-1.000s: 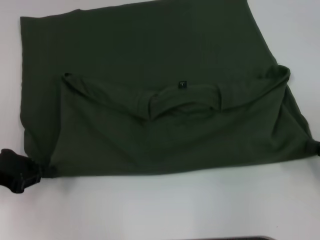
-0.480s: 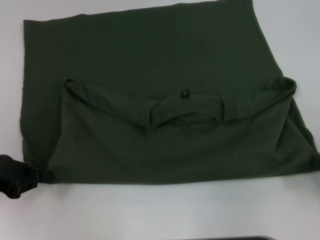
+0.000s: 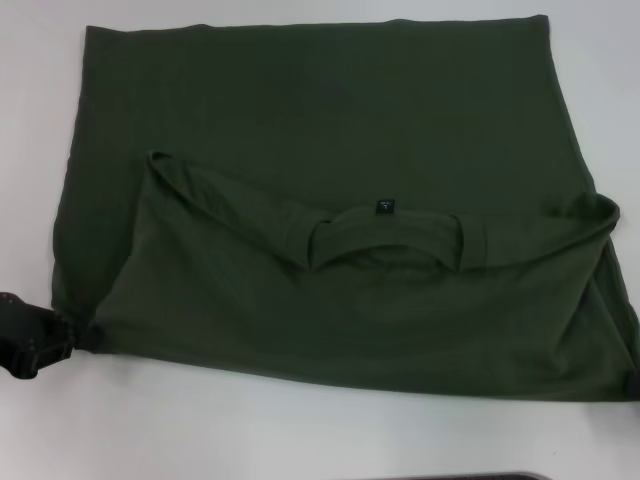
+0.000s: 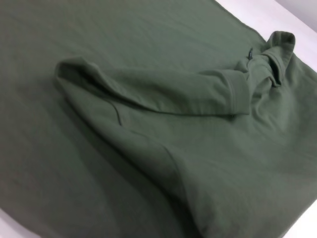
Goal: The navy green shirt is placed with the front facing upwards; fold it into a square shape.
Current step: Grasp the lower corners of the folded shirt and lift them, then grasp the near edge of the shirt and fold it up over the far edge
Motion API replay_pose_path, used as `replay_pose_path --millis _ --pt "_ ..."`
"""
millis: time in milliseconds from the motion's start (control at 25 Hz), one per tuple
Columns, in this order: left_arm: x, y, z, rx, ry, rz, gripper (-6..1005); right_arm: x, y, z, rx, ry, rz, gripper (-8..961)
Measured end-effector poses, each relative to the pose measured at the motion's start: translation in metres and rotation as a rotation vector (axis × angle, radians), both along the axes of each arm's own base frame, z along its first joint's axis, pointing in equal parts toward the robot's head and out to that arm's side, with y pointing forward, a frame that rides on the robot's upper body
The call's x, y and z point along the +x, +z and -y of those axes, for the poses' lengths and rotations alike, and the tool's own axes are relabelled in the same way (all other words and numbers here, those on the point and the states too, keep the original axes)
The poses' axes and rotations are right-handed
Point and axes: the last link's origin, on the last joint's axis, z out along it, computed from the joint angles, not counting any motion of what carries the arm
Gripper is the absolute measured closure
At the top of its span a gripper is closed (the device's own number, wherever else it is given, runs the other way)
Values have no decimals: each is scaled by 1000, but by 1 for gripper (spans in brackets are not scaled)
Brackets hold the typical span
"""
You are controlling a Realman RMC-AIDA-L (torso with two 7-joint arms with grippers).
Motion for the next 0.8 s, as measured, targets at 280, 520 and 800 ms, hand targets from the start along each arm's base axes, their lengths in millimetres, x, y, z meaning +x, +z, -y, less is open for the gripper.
replay_pose_path --millis 280,520,800 --pt "-1 1 -2 9 -1 -9 979 -4 3 -7 14 23 -13 928" --pt "2 -1 -7 21 -5 -6 979 -11 7 -27 20 67 -17 928" --pt "7 5 -10 42 -6 22 979 -18 19 -47 46 104 -21 928"
